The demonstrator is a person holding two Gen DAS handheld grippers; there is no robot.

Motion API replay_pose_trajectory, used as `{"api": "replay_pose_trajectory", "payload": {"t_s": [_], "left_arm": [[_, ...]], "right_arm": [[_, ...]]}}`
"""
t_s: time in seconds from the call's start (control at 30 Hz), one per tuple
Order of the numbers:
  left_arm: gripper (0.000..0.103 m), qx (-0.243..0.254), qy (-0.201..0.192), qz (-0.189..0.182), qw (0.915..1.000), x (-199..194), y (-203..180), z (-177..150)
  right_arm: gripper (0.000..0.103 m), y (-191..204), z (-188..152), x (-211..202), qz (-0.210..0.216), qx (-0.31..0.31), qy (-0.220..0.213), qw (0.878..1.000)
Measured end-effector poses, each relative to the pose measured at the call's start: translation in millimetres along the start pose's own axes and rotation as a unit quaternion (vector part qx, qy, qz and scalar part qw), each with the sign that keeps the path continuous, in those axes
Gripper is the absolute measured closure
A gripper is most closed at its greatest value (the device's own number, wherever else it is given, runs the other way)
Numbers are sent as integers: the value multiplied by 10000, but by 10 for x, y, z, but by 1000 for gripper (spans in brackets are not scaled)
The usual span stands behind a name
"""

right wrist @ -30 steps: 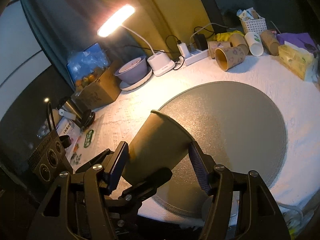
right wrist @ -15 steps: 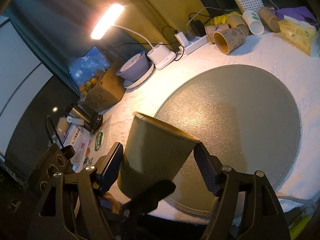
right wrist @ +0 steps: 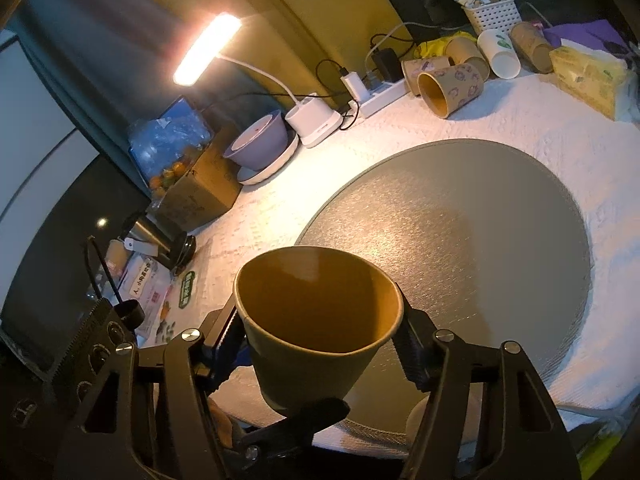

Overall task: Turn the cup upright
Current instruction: 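Rotate the cup rim-up with the right gripper and lower it toward the mat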

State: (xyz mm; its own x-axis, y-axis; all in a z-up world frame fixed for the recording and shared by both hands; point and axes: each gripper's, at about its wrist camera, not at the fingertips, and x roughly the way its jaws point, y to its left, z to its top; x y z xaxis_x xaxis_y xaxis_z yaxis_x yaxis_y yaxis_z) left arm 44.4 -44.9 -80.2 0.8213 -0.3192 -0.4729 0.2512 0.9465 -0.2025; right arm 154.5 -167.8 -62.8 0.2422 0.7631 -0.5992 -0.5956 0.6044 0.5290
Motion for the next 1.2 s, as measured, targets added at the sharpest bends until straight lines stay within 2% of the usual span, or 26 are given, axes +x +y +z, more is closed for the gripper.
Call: {"api": "replay_pose_trajectory", "payload": {"t_s": [0.17,0.33,0.53,0.6,0.77,1.2], "left_arm": [[41,-93,238,12,9997,66,42,-7],[34,-288,378,74,9988,121,148,-17],[33,-571,545,288,9965,181,379,19],[24,-652,576,363,9956,201,463,35],[24,-899,653,505,9925,248,673,124],[24,-1379,751,934,9832,379,1159,234]], "right_arm": [[34,1,15,12,-218,-167,-64,9996],[34,-47,82,40,-553,-359,-170,9977],[34,-108,235,137,-1062,-737,-285,9912],[34,-128,288,182,-1154,-812,-294,9896],[34,-169,411,345,-1476,-1077,-268,9828],[34,-101,591,722,-1815,-1694,-229,9684]]}}
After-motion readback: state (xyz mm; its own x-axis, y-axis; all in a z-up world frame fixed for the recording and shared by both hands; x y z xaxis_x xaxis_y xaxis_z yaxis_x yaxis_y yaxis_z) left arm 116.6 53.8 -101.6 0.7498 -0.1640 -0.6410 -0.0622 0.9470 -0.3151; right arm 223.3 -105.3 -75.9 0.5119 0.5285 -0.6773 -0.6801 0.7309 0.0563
